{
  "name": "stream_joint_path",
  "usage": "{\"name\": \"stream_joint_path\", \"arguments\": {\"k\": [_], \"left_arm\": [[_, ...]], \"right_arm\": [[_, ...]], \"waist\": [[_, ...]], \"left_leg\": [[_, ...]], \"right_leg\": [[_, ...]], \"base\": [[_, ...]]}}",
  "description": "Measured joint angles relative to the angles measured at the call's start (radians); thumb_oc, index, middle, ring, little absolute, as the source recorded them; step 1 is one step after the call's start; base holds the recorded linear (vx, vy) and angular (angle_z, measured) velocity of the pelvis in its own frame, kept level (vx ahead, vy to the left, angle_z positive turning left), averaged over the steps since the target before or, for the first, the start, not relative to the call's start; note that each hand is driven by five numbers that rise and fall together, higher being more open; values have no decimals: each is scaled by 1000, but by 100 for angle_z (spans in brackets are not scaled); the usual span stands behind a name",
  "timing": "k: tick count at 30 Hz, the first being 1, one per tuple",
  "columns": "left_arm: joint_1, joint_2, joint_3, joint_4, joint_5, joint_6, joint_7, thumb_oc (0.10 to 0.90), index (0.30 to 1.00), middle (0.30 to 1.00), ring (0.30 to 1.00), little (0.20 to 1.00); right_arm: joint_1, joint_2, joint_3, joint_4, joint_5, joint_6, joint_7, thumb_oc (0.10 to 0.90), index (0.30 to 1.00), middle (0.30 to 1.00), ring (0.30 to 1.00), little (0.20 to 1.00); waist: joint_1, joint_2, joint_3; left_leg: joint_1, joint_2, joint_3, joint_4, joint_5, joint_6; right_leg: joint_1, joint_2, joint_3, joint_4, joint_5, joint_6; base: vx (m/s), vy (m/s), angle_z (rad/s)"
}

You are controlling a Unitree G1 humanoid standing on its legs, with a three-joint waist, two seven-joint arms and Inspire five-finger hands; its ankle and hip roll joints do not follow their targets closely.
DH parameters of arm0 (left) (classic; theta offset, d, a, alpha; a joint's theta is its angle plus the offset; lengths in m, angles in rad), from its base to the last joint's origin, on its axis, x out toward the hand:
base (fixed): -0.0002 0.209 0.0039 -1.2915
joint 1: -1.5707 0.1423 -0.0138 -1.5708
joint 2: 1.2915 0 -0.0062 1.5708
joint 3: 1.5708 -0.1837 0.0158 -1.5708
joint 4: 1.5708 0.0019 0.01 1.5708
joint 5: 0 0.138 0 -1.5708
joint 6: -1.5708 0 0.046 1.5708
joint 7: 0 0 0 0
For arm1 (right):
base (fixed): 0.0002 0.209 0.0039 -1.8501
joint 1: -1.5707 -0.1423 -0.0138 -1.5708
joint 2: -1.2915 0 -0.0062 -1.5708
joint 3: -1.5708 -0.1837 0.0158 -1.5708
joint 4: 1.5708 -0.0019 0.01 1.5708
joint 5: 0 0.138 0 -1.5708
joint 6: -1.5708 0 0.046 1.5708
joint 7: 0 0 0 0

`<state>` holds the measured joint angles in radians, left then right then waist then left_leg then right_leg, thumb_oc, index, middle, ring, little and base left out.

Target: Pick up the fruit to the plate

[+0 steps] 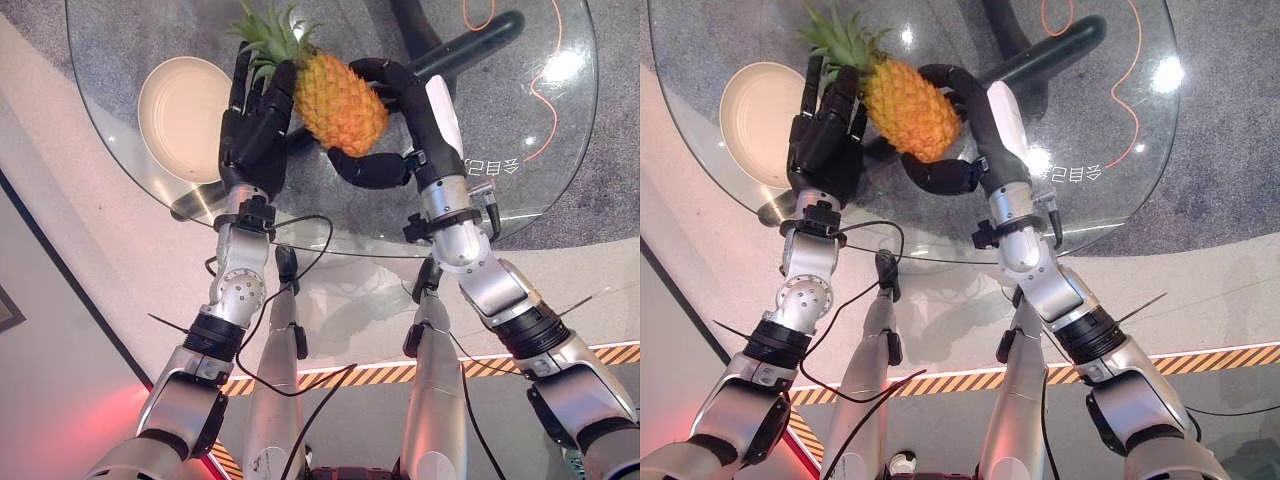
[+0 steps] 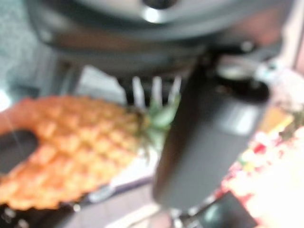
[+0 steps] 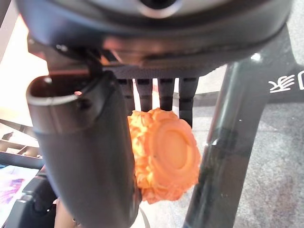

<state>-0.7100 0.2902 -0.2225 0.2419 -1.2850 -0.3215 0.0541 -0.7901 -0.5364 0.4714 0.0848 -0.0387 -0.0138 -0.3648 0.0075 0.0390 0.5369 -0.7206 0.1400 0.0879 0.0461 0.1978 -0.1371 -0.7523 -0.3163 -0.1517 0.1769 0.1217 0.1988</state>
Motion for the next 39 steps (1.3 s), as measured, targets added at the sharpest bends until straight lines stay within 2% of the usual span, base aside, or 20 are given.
{"name": "stream_joint_path", "arguments": {"k": [21,39], "left_arm": [[6,0,2,-9,-120,1,-25,800,900,900,900,900],[10,0,-1,-9,-128,-8,-25,800,900,900,900,900]], "right_arm": [[-53,-65,20,-18,-113,8,40,100,300,300,300,200],[-73,-92,39,-19,-117,11,56,100,300,300,300,200]], "waist": [[13,0,0],[14,0,0]], "left_leg": [[0,-1,-1,-3,0,0],[0,-5,-3,-10,1,1]], "right_leg": [[0,0,-1,0,-1,1],[0,-4,-4,-1,-4,4]], "base": [[0,0,0],[0,0,0]]}}
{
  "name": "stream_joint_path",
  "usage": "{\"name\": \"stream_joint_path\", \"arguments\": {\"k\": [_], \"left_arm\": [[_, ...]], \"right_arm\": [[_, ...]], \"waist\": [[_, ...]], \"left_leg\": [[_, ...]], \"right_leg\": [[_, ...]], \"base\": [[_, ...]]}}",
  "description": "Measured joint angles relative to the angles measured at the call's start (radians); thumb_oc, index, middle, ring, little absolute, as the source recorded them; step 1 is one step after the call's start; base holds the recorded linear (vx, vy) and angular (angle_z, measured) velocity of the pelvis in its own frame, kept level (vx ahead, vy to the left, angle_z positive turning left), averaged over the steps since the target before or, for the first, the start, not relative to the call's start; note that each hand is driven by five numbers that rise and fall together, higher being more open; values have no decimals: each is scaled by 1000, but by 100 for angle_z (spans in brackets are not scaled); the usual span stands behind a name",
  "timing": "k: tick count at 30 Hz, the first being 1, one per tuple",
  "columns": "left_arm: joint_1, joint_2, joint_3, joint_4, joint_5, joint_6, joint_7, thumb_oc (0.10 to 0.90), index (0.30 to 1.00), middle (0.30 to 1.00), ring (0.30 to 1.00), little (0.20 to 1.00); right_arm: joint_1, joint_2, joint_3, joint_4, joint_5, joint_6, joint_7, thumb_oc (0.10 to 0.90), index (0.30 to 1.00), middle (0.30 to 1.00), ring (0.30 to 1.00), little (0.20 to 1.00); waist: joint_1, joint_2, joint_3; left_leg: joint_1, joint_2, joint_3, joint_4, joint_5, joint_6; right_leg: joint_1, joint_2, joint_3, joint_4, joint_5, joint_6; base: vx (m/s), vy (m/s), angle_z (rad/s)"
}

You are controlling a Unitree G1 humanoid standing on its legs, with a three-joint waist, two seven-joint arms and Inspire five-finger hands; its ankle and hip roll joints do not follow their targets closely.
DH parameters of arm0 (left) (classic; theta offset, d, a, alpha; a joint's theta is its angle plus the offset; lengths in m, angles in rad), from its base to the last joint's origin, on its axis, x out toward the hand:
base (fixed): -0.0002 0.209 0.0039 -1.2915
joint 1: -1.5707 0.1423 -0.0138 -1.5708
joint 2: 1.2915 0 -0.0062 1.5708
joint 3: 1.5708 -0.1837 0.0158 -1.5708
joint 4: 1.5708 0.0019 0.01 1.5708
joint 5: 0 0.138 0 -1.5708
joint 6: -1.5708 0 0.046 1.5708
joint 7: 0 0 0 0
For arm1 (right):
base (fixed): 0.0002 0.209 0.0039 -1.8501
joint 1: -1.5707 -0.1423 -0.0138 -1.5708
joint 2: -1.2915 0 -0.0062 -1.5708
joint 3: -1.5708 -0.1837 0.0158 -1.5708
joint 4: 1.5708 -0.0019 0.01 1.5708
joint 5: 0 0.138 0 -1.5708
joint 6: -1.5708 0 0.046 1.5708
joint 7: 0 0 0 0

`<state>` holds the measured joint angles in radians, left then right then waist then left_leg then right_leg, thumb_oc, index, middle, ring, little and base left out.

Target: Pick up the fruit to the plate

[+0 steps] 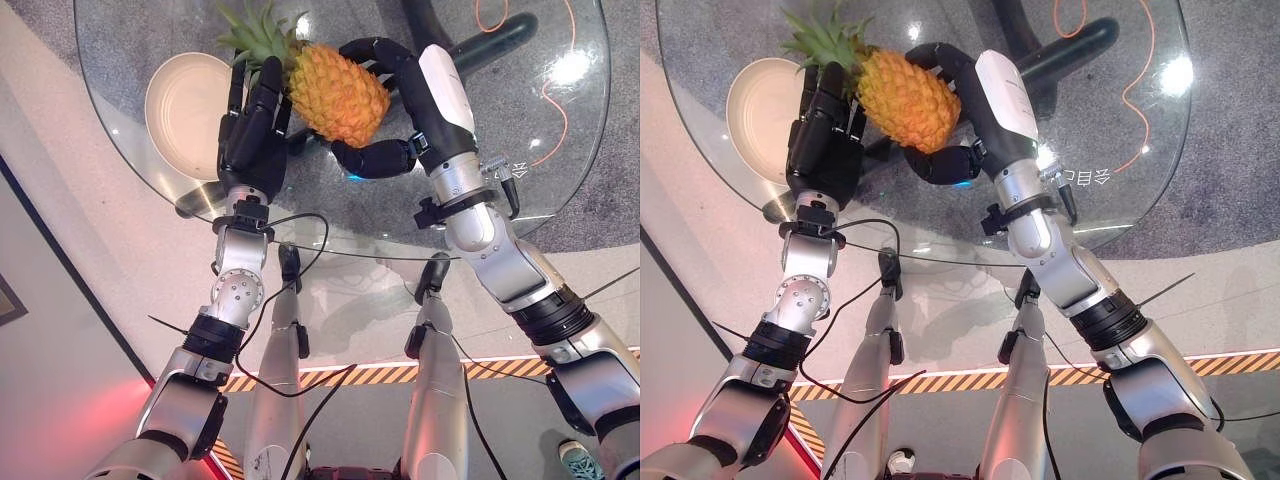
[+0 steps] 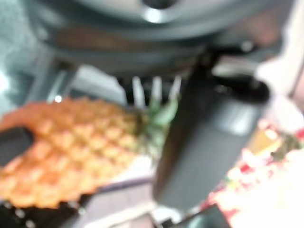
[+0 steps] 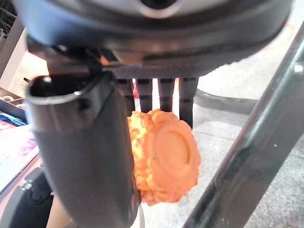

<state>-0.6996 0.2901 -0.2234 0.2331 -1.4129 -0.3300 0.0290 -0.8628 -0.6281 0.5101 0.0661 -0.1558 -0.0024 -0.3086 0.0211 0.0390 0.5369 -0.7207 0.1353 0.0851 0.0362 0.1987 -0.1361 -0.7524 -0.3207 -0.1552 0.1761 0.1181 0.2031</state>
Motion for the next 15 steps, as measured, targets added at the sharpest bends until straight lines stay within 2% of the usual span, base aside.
{"name": "stream_joint_path", "arguments": {"k": [10,15], "left_arm": [[0,0,0,0,3,-7,1,800,900,900,900,900],[0,3,-3,0,118,-23,57,800,900,900,900,900]], "right_arm": [[-3,0,1,0,0,0,1,100,300,300,300,200],[-4,-1,4,0,-1,0,3,100,300,300,300,200]], "waist": [[0,0,0],[0,0,0]], "left_leg": [[0,0,0,0,0,0],[0,0,0,0,0,0]], "right_leg": [[0,0,0,0,0,0],[0,0,-1,0,0,0]], "base": [[0,0,0],[0,0,0]]}}
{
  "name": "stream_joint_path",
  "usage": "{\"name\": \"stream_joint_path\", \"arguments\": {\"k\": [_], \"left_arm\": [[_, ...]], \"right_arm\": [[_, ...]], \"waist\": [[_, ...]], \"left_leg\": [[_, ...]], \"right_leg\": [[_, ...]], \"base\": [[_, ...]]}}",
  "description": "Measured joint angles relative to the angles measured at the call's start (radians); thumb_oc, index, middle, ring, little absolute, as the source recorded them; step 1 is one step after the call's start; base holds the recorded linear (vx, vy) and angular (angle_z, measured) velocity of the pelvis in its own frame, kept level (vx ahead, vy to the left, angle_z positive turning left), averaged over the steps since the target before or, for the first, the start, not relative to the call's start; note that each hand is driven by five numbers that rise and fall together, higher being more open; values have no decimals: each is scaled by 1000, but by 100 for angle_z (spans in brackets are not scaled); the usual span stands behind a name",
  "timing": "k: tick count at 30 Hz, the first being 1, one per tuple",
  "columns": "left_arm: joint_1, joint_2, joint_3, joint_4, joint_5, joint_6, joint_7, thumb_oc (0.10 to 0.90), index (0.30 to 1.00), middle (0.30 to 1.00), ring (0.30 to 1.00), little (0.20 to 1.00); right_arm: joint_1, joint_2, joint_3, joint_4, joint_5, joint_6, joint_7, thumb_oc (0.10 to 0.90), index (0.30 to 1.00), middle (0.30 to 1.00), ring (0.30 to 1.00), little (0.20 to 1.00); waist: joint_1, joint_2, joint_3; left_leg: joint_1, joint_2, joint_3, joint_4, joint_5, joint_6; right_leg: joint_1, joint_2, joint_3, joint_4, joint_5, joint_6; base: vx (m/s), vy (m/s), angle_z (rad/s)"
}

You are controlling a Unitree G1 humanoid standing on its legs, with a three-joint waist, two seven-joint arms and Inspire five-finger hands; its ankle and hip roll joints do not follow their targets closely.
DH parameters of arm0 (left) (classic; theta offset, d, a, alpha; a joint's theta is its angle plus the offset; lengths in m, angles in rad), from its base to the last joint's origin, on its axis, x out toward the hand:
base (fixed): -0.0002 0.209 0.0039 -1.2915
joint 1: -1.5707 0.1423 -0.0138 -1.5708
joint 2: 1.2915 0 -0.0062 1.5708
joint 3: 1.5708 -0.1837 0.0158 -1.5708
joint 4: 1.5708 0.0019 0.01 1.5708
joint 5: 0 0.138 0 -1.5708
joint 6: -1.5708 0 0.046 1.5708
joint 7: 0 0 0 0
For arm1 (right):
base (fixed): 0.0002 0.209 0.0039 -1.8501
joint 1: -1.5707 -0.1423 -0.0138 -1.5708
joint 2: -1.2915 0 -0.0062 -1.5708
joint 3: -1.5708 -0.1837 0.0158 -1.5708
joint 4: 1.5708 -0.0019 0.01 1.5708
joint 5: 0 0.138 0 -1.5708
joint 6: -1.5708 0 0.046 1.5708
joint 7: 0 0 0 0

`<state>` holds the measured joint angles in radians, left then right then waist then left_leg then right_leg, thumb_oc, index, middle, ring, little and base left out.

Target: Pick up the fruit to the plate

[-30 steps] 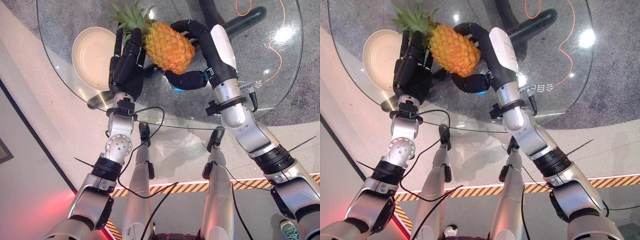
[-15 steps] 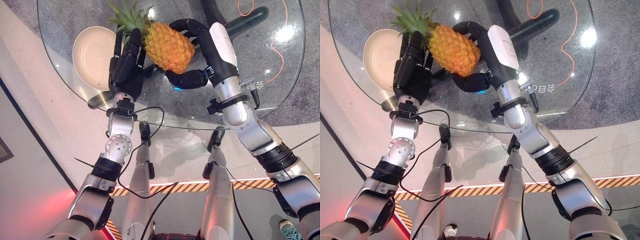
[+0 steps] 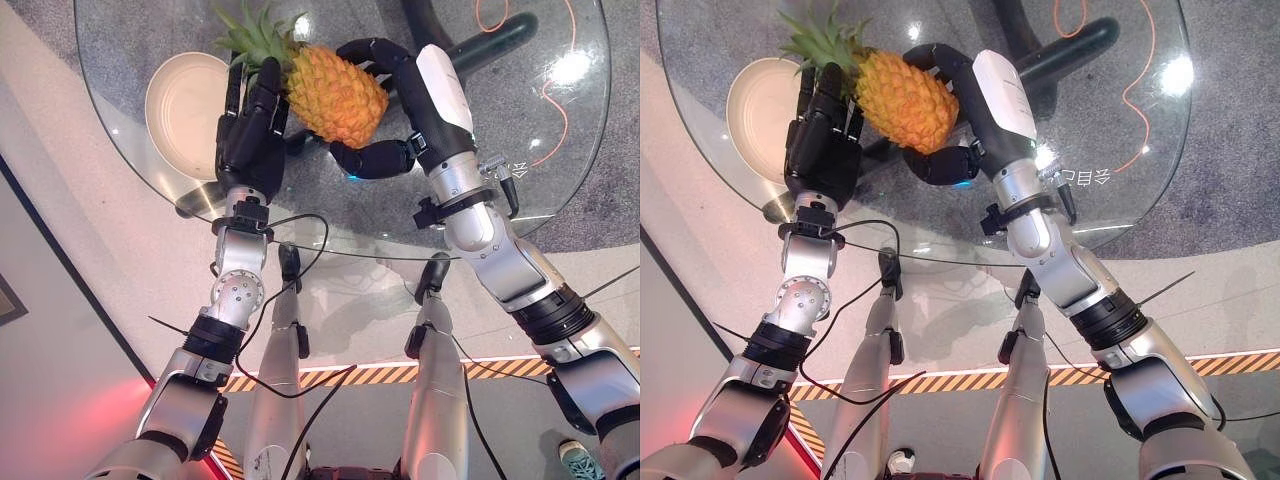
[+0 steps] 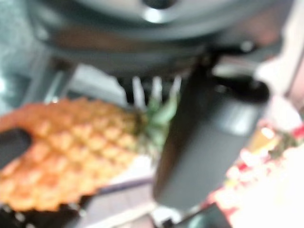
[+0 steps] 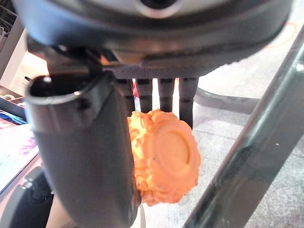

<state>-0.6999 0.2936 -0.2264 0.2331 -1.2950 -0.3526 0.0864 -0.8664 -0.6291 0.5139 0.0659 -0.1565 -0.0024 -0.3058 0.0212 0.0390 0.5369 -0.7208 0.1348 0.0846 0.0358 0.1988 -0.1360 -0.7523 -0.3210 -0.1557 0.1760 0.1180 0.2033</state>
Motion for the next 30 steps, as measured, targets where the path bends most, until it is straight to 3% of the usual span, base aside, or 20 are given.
{"name": "stream_joint_path", "arguments": {"k": [10,23,24,25,26,30], "left_arm": [[-1,1,-3,-9,108,-4,100,800,900,900,900,900],[-3,0,-2,-24,129,-10,124,800,900,900,900,900],[-3,0,-2,-24,129,-13,124,432,585,585,585,532],[-3,0,-2,-24,129,-16,124,366,528,528,528,466],[-3,-1,-2,-24,129,-23,124,100,300,300,300,200],[-3,-2,1,-24,129,-62,123,100,300,300,300,200]], "right_arm": [[-1,0,15,0,-1,0,16,100,300,300,300,200],[-8,1,15,-7,-2,0,17,100,300,300,300,200],[-8,1,15,-7,-2,0,18,100,300,300,300,200],[-8,1,15,-8,-2,0,19,100,300,300,300,200],[-9,1,15,-11,-2,0,20,100,300,300,300,200],[-8,1,15,-39,-2,0,20,100,300,300,300,200]], "waist": [[2,0,0],[2,0,0],[2,0,0],[2,0,0],[2,0,0],[1,0,0]], "left_leg": [[-1,0,0,-1,0,0],[-1,0,0,-1,0,0],[-2,0,0,-1,0,0],[-2,0,0,-1,0,0],[-2,0,0,-1,0,0],[-2,0,0,-2,0,0]], "right_leg": [[-1,0,-1,-2,0,0],[-1,0,-1,-3,0,0],[-1,0,-1,-3,0,0],[-1,0,-1,-3,0,0],[-1,0,-1,-3,0,0],[-1,0,-1,-3,0,0]], "base": [[0,0,0],[0,0,0],[0,0,0],[0,0,0],[0,0,0],[0,0,0]]}}
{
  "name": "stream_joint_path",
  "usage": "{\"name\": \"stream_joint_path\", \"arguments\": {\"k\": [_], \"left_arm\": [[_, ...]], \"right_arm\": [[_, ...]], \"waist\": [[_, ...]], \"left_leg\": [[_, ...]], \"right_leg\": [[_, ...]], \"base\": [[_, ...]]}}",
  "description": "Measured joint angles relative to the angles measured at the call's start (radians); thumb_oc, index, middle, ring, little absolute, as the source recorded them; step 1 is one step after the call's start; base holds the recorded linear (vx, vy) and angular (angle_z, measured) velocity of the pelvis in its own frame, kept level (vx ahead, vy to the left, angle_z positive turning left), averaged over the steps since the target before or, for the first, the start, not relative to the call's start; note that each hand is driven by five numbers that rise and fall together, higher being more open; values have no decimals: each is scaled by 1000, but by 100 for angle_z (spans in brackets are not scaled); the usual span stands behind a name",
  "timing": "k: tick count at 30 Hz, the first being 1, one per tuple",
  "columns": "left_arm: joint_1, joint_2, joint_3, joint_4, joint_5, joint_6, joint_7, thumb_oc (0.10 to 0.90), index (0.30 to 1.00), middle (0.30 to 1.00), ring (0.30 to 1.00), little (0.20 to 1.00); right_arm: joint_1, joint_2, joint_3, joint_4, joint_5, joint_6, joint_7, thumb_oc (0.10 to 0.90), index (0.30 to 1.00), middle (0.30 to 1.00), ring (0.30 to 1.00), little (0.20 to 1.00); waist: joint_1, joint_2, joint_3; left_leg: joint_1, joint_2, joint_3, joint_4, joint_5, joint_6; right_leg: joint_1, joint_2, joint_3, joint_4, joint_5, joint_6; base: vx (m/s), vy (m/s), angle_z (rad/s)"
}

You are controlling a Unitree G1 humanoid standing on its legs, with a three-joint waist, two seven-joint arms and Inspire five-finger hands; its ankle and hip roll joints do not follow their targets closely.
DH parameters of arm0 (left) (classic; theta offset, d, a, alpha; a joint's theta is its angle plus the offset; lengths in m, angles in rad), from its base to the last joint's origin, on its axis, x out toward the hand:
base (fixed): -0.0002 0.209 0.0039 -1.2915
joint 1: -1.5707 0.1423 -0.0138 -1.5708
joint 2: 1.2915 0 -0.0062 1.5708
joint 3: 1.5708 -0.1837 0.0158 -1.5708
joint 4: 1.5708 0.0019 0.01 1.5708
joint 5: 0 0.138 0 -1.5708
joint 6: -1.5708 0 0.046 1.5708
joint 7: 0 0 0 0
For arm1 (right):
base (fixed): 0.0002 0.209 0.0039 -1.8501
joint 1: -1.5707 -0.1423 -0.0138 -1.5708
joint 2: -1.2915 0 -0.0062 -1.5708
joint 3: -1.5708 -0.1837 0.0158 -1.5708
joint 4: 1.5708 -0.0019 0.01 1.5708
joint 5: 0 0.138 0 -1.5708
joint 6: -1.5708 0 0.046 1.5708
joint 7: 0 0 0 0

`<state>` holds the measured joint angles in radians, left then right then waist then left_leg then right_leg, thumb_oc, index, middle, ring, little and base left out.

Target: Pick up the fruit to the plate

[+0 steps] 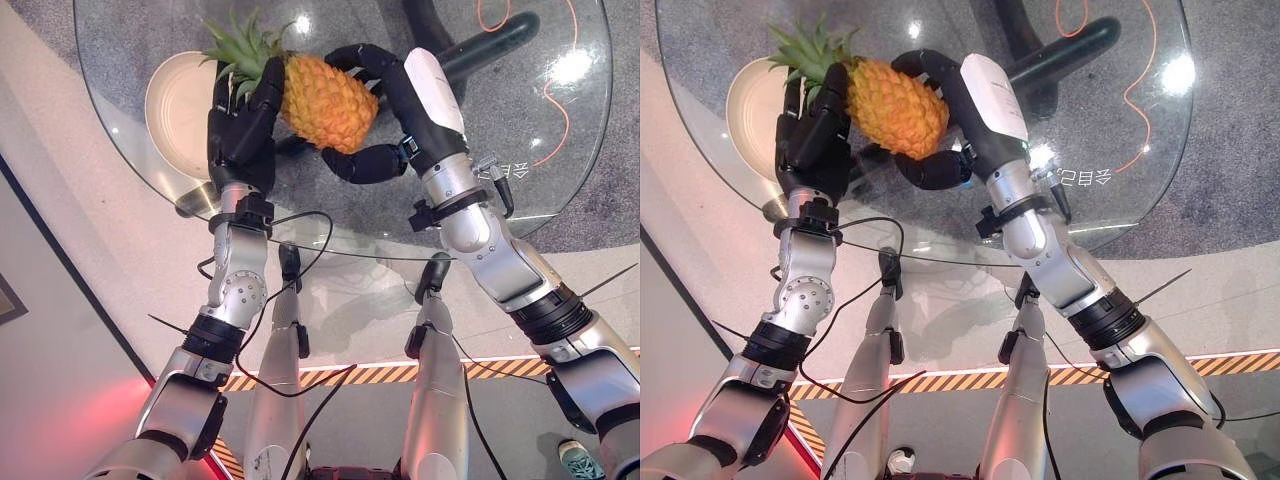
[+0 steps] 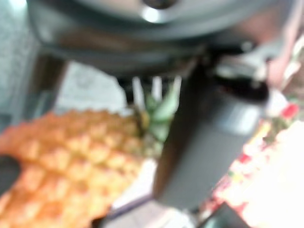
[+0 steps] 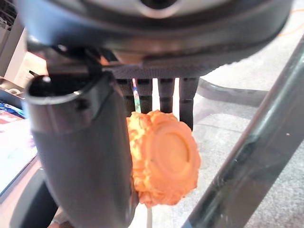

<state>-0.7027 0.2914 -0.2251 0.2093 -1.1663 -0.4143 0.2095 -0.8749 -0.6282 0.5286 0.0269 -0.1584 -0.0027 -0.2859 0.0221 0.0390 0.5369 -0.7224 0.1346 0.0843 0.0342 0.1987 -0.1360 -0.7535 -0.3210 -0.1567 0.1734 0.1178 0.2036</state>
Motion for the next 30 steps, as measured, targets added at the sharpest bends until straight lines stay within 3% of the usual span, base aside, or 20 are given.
{"name": "stream_joint_path", "arguments": {"k": [9,22,24,25,26,30], "left_arm": [[-9,3,56,0,0,-59,0,100,300,300,300,200],[-9,2,57,0,3,-75,0,100,300,300,300,200],[-9,2,57,0,3,-75,0,100,300,300,300,200],[-9,2,57,0,3,-75,0,100,300,300,300,200],[-9,2,58,0,3,-75,0,100,300,300,300,200],[-12,1,61,0,4,-82,0,100,300,300,300,200]], "right_arm": [[1,1,11,-57,-2,-34,17,100,300,300,300,200],[1,2,12,-57,-2,-45,20,100,300,300,300,200],[1,2,12,-57,-2,-45,20,449,599,599,599,549],[1,2,12,-57,-2,-45,20,745,853,853,853,845],[1,3,12,-57,-2,-45,20,800,900,900,900,900],[2,7,14,-57,-2,-46,20,800,900,900,900,900]], "waist": [[-2,0,0],[-6,0,0],[-5,0,0],[-5,0,0],[-5,0,0],[-6,0,0]], "left_leg": [[0,0,0,0,0,0],[0,0,0,0,0,0],[0,0,0,0,0,0],[0,0,0,0,0,0],[0,0,0,0,0,0],[0,0,0,0,0,0]], "right_leg": [[0,0,0,0,0,0],[0,0,0,0,0,0],[0,0,0,0,0,0],[0,0,0,0,0,0],[0,0,0,0,0,0],[0,0,0,0,0,0]], "base": [[0,0,0],[0,0,0],[0,0,0],[0,0,0],[0,0,0],[0,0,0]]}}
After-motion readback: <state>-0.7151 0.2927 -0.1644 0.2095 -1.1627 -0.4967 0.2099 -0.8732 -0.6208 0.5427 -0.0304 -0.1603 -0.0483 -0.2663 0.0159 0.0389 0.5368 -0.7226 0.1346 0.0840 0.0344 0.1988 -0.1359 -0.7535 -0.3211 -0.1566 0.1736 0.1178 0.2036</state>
